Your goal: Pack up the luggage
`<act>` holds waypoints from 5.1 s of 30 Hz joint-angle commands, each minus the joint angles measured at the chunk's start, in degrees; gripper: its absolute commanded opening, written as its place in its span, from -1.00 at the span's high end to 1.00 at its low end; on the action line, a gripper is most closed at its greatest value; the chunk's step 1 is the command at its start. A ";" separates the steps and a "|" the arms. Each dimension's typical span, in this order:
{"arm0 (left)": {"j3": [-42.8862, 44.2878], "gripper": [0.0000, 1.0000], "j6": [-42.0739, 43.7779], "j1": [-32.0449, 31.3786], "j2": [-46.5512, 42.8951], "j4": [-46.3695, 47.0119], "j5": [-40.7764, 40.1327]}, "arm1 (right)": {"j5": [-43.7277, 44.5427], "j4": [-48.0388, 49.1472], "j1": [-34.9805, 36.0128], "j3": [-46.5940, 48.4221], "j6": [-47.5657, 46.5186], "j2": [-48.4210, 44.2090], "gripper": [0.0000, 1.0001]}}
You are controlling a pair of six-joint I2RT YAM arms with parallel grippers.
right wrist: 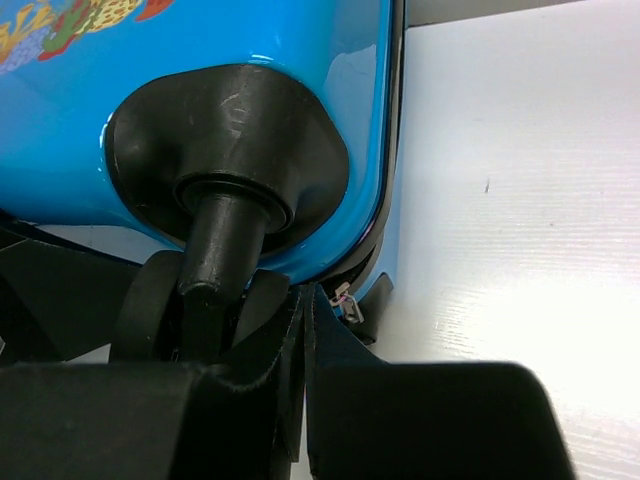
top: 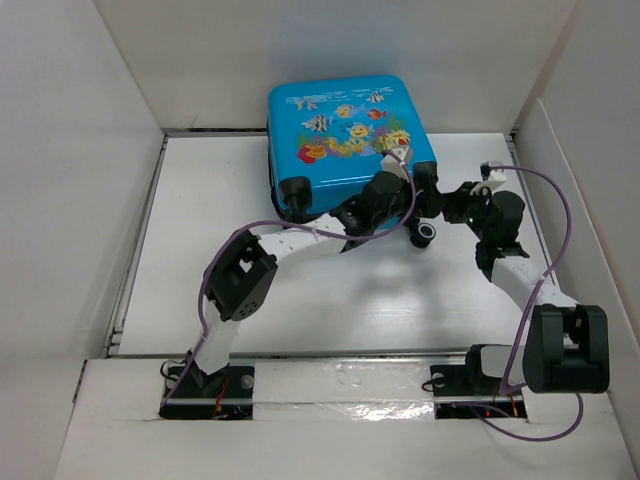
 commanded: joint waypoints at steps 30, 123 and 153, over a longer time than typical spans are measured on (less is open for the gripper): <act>0.13 -0.74 -11.16 3.90 6.02 5.97 -0.68 | -15.73 7.11 -6.82 9.68 -0.32 12.50 0.77; -50.25 -0.96 2.02 26.84 -52.45 -2.46 -10.25 | -12.31 76.12 4.35 -6.14 4.96 32.72 1.00; -50.86 1.00 0.97 22.90 -44.96 12.56 9.34 | 44.30 40.43 51.36 -9.15 -16.57 17.22 1.00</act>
